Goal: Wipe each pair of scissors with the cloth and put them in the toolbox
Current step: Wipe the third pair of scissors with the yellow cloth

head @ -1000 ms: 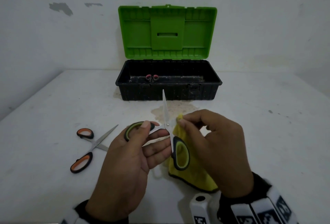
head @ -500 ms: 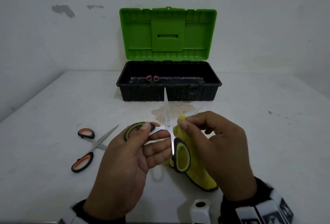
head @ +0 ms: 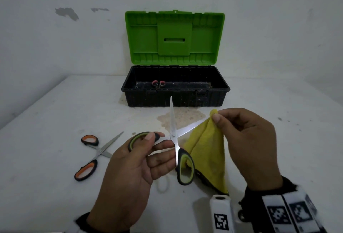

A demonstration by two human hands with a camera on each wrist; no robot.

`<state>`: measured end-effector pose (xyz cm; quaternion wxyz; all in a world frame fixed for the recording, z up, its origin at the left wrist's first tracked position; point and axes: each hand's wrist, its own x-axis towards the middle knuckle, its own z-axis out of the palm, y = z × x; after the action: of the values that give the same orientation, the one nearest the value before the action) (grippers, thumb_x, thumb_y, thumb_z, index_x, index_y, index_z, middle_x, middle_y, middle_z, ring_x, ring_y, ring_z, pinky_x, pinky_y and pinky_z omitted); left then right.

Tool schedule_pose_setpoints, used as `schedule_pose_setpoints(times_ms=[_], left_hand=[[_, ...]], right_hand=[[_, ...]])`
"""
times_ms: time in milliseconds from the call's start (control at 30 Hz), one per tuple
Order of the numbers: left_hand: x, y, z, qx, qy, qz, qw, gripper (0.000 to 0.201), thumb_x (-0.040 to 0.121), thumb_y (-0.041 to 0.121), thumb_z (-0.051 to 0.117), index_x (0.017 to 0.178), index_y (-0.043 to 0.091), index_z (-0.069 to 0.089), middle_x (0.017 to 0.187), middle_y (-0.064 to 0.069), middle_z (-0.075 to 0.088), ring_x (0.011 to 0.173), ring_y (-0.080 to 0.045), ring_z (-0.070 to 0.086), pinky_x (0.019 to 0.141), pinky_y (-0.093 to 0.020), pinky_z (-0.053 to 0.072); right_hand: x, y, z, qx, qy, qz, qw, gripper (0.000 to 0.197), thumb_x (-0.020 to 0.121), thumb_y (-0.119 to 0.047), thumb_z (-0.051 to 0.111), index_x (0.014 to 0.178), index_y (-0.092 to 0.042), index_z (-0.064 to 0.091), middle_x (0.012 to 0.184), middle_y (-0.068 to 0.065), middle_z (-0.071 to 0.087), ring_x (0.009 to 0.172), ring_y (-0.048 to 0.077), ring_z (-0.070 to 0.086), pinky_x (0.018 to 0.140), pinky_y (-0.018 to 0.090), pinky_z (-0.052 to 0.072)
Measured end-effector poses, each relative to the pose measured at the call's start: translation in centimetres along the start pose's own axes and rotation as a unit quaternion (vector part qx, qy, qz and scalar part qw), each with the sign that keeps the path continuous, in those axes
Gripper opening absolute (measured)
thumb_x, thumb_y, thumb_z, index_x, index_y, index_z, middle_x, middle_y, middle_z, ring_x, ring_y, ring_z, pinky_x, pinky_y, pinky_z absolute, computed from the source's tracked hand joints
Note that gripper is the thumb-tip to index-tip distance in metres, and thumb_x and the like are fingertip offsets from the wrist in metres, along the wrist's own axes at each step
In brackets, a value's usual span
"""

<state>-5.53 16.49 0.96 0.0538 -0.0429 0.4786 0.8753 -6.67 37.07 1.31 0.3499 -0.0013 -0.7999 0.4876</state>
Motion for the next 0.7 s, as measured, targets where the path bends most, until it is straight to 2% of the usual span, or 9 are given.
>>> schedule_pose_setpoints(times_ms=[133, 167, 267, 367, 533, 600, 700], left_hand=[[0.3, -0.3, -0.3, 0.033, 0.014, 0.025, 0.999, 0.024, 0.095, 0.015, 0.049, 0.092, -0.001, 0.066, 0.079, -0.021, 0.075, 0.068, -0.03, 0.075, 0.055, -0.035, 0.06], [0.4, -0.4, -0.3, 0.044, 0.018, 0.03, 0.998, 0.023, 0.094, 0.015, 0.05, 0.094, -0.001, 0.066, 0.081, -0.021, 0.075, 0.071, -0.032, 0.075, 0.057, -0.035, 0.061], [0.4, -0.8, 0.0, 0.077, 0.012, 0.049, 0.996, 0.025, 0.088, 0.02, 0.055, 0.097, 0.0, 0.066, 0.083, -0.021, 0.075, 0.076, -0.034, 0.076, 0.06, -0.035, 0.061], [0.1, -0.9, 0.2, 0.113, -0.003, 0.085, 0.99, 0.034, 0.076, 0.028, 0.057, 0.096, 0.002, 0.067, 0.081, -0.019, 0.076, 0.074, -0.033, 0.076, 0.06, -0.035, 0.061], [-0.1, -1.3, -0.4, 0.137, -0.008, 0.151, 0.979, 0.025, 0.088, 0.026, 0.065, 0.095, 0.003, 0.068, 0.085, -0.021, 0.075, 0.078, -0.039, 0.075, 0.065, -0.039, 0.061], [-0.1, -1.3, -0.4, 0.144, -0.008, 0.162, 0.976, 0.027, 0.086, 0.029, 0.066, 0.095, 0.004, 0.068, 0.083, -0.02, 0.075, 0.077, -0.038, 0.075, 0.064, -0.04, 0.061], [0.0, -1.2, -0.4, 0.147, -0.005, 0.171, 0.974, 0.028, 0.087, 0.03, 0.058, 0.093, 0.005, 0.068, 0.079, -0.017, 0.076, 0.075, -0.036, 0.075, 0.062, -0.037, 0.061]], right_hand=[[-0.1, -0.6, -0.6, 0.003, -0.001, -0.002, 1.0, 0.01, 0.084, -0.023, 0.075, 0.081, -0.032, 0.074, 0.078, -0.017, 0.072, 0.074, 0.007, 0.067, 0.064, 0.033, 0.057], [-0.3, -1.1, -0.5, 0.002, -0.011, -0.015, 1.0, 0.009, 0.084, -0.023, 0.075, 0.081, -0.032, 0.074, 0.078, -0.017, 0.072, 0.073, 0.006, 0.066, 0.063, 0.03, 0.056], [-1.2, -2.0, 0.8, -0.04, -0.059, -0.063, 0.995, 0.008, 0.082, -0.021, 0.077, 0.083, -0.028, 0.075, 0.075, -0.018, 0.07, 0.075, 0.001, 0.063, 0.064, 0.009, 0.045], [-1.8, -1.9, 1.9, -0.076, -0.068, -0.084, 0.991, 0.005, 0.082, -0.02, 0.077, 0.085, -0.024, 0.076, 0.077, -0.018, 0.069, 0.077, -0.003, 0.061, 0.066, -0.001, 0.038], [-1.1, -1.0, 1.4, -0.07, -0.018, -0.035, 0.997, 0.007, 0.084, -0.022, 0.076, 0.082, -0.029, 0.073, 0.073, -0.023, 0.066, 0.076, -0.003, 0.061, 0.063, 0.002, 0.04], [-1.4, -1.3, 1.5, -0.067, -0.026, -0.034, 0.997, 0.009, 0.084, -0.021, 0.076, 0.081, -0.03, 0.073, 0.073, -0.023, 0.066, 0.075, -0.004, 0.06, 0.063, 0.002, 0.039], [-2.0, -2.0, 1.8, -0.068, -0.049, -0.051, 0.995, 0.006, 0.083, -0.021, 0.076, 0.082, -0.028, 0.074, 0.076, -0.023, 0.067, 0.074, -0.004, 0.06, 0.064, 0.002, 0.04]])
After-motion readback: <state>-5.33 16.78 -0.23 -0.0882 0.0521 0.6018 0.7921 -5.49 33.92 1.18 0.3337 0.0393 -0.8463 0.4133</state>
